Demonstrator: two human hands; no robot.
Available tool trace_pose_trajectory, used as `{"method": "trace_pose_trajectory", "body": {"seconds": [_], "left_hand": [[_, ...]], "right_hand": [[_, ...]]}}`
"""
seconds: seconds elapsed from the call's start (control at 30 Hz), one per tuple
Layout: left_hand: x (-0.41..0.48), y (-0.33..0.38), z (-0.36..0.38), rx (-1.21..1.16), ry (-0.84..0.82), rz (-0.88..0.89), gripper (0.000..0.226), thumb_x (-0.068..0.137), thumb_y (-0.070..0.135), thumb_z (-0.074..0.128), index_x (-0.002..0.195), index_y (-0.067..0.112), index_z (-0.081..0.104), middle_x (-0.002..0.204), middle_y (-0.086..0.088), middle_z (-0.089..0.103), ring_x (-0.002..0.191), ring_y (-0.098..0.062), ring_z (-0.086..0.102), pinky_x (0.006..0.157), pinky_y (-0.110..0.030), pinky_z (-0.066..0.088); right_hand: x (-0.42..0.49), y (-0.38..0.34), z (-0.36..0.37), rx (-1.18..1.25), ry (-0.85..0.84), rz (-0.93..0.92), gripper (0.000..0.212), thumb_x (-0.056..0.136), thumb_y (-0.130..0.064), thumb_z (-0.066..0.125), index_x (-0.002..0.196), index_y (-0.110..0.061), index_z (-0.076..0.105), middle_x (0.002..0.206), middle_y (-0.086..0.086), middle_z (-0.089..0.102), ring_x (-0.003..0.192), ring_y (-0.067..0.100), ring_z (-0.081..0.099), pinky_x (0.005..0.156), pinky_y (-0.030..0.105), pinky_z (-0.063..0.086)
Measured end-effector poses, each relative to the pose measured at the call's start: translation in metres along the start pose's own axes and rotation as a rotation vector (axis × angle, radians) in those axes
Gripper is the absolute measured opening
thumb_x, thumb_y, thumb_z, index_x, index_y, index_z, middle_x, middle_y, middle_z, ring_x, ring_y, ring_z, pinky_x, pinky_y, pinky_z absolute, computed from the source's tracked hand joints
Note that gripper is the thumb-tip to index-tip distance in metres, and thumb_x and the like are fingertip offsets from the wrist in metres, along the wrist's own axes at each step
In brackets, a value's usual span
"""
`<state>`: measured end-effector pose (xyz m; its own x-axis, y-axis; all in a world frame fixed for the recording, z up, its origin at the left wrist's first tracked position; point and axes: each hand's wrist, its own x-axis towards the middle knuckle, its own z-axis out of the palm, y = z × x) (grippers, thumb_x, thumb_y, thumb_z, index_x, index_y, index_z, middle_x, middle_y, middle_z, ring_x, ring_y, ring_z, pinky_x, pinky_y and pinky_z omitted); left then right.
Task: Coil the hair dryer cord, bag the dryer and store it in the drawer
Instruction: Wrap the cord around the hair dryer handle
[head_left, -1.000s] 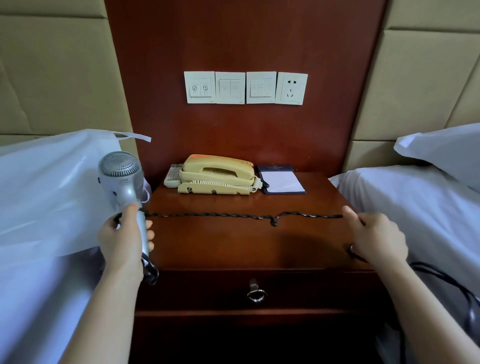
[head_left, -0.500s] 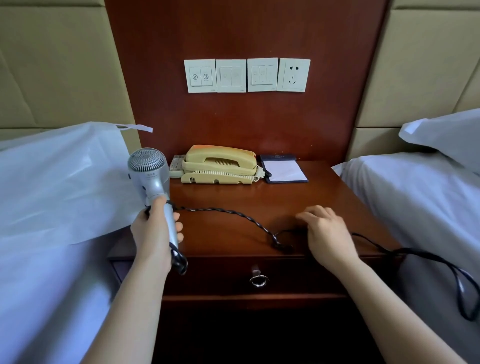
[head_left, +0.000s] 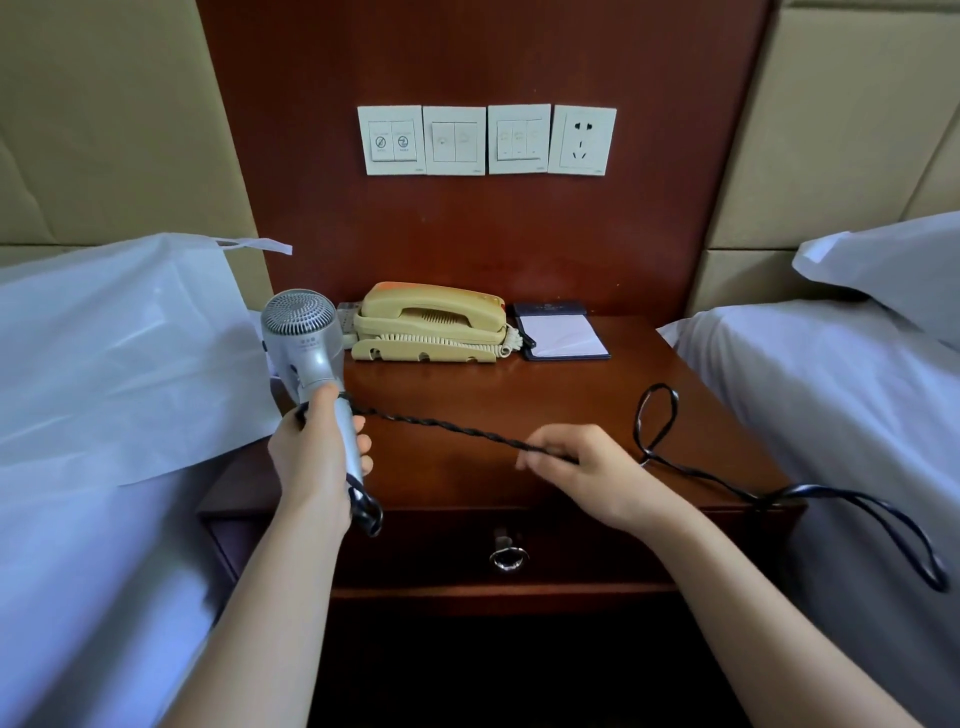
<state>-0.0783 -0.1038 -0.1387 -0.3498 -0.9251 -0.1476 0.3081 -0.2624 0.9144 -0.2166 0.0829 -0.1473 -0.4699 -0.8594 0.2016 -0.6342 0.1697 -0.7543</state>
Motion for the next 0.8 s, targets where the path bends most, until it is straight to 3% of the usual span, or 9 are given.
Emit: {"method": "trace_pose_trajectory", "body": {"seconds": [0.13,0.23,0.33,0.47,0.6,0.67,0.8], "left_hand": [[0.001,0.005,0.003,0.023,0.019,0.048,0.025,0.087,0.03,0.056,0.093,0.006,0.055,0.063,-0.005,0.052,0.037,-0.011,0.044,0.037,-0.016,0.033],[0.001,0.007,0.004,0.019,0.035,0.067,0.025,0.086,0.03,0.056,0.092,0.006,0.056,0.064,-0.005,0.053,0.041,-0.013,0.044,0.037,-0.016,0.033],[0.003,0.009,0.001,-0.006,0.069,0.054,0.026,0.084,0.031,0.057,0.091,0.007,0.057,0.066,-0.006,0.054,0.043,-0.014,0.044,0.036,-0.017,0.032],[0.006,0.012,0.0,-0.025,0.083,0.059,0.025,0.084,0.031,0.057,0.089,0.006,0.056,0.066,-0.006,0.054,0.036,-0.01,0.043,0.035,-0.016,0.031],[0.013,0.014,-0.009,-0.006,0.109,0.064,0.025,0.085,0.033,0.055,0.084,0.008,0.055,0.069,-0.005,0.054,0.044,-0.012,0.045,0.033,-0.015,0.033],[0.018,0.017,-0.015,-0.007,0.097,0.019,0.025,0.087,0.035,0.052,0.078,0.012,0.052,0.069,-0.003,0.052,0.044,-0.011,0.046,0.031,-0.014,0.035],[0.02,0.017,-0.018,0.006,0.067,0.003,0.025,0.09,0.034,0.05,0.073,0.015,0.049,0.066,-0.002,0.049,0.035,-0.007,0.045,0.03,-0.012,0.034]], "right_hand": [[-0.005,-0.018,-0.011,0.072,0.053,0.001,0.041,0.091,-0.033,0.056,0.054,-0.016,0.046,0.052,-0.002,0.035,0.048,0.009,0.031,0.048,0.019,0.026],[-0.013,-0.028,-0.017,0.201,0.026,0.038,0.048,0.085,-0.043,0.062,0.055,-0.014,0.038,0.053,-0.005,0.024,0.048,0.007,0.021,0.045,0.015,0.019],[-0.019,-0.033,-0.021,0.265,-0.051,0.054,0.039,0.071,-0.051,0.064,0.062,-0.019,0.044,0.055,-0.009,0.026,0.05,0.007,0.023,0.048,0.017,0.02],[-0.02,-0.036,-0.018,0.367,-0.009,0.06,0.034,0.073,-0.04,0.07,0.056,-0.022,0.046,0.05,-0.013,0.029,0.047,0.007,0.023,0.045,0.016,0.02],[-0.019,-0.031,-0.023,0.53,0.247,0.172,0.049,0.078,-0.036,0.066,0.046,-0.018,0.033,0.047,-0.004,0.021,0.044,0.01,0.015,0.042,0.021,0.011],[-0.023,-0.03,-0.028,0.445,0.311,0.172,0.05,0.087,-0.031,0.06,0.053,-0.006,0.032,0.048,0.0,0.017,0.044,0.012,0.012,0.041,0.021,0.011],[-0.027,-0.033,-0.031,0.225,0.371,0.125,0.049,0.091,-0.031,0.055,0.054,-0.012,0.029,0.047,-0.006,0.017,0.044,0.009,0.014,0.041,0.02,0.015]]}}
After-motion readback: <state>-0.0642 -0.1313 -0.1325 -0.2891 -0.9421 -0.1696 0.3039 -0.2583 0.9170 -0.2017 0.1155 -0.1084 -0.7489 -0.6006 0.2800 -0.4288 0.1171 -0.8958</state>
